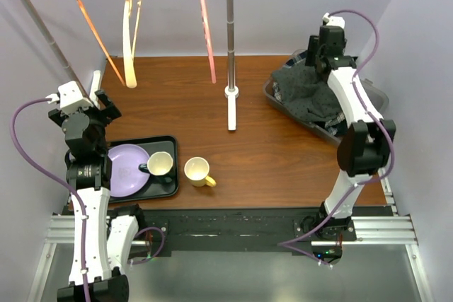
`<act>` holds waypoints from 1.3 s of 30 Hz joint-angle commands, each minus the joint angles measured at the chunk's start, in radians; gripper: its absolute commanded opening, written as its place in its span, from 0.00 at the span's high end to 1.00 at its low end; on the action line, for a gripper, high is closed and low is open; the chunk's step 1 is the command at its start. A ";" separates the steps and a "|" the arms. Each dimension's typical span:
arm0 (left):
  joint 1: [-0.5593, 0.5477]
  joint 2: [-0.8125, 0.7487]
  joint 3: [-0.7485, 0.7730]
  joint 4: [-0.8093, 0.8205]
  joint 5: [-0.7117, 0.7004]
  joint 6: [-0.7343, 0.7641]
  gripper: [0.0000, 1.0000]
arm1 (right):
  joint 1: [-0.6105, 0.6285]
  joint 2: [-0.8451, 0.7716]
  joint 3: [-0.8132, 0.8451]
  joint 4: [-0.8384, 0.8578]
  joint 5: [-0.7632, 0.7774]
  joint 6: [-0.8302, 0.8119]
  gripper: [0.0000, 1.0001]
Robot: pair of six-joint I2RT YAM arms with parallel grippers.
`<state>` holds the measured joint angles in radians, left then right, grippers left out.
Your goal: Remove the skirt from the hanger
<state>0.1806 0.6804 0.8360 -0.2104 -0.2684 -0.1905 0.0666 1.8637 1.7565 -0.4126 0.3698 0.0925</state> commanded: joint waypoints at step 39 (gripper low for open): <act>-0.016 -0.231 0.055 -0.026 0.940 -0.142 0.00 | 0.297 -0.699 -0.365 -0.339 -0.486 0.329 0.01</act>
<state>0.1734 0.4881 0.9260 -0.3023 0.4805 -0.2562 0.3656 1.2781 1.4456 -0.7597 -0.0013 0.3344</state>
